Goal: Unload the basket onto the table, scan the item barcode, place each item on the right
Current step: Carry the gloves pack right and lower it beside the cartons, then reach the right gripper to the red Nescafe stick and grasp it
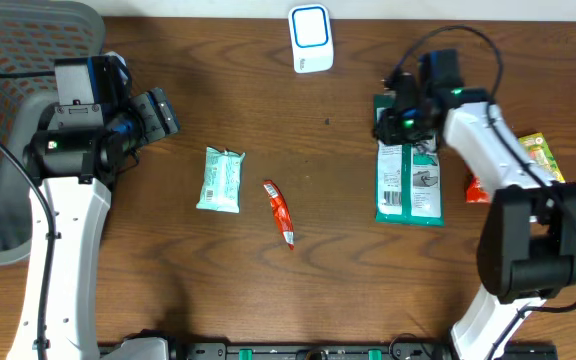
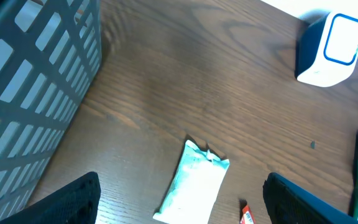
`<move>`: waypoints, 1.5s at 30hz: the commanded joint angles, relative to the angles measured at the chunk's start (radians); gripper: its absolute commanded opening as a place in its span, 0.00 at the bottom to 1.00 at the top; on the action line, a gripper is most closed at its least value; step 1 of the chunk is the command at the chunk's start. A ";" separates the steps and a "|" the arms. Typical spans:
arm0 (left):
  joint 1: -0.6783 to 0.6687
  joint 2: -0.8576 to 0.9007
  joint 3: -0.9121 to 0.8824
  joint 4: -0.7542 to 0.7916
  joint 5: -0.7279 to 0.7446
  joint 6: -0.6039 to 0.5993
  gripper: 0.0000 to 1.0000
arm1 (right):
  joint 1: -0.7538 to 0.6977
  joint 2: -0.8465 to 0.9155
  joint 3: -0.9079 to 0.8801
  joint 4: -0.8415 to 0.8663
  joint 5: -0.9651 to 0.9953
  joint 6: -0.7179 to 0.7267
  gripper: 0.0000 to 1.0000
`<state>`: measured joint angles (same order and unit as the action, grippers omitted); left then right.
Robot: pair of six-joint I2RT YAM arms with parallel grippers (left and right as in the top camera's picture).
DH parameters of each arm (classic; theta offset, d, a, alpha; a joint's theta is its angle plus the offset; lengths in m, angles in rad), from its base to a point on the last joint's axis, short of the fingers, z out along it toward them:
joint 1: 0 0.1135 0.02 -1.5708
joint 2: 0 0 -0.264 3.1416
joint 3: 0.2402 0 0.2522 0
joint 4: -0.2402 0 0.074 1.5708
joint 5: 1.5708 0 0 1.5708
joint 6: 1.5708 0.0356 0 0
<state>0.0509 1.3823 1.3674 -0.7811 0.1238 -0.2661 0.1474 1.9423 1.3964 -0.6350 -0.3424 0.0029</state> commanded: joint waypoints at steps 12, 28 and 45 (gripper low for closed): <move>0.005 0.004 0.011 0.000 -0.013 -0.002 0.85 | 0.080 0.008 -0.149 0.075 0.434 0.123 0.27; 0.005 0.004 0.011 0.000 -0.013 -0.002 0.85 | -0.111 -0.009 -0.140 -0.057 0.433 0.023 0.32; 0.005 0.004 0.011 0.000 -0.013 -0.002 0.85 | 0.043 -0.175 -0.091 -0.056 -0.242 0.030 0.44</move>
<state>0.0509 1.3823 1.3674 -0.7811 0.1238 -0.2661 0.1490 1.7660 1.2972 -0.6918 -0.4866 0.0372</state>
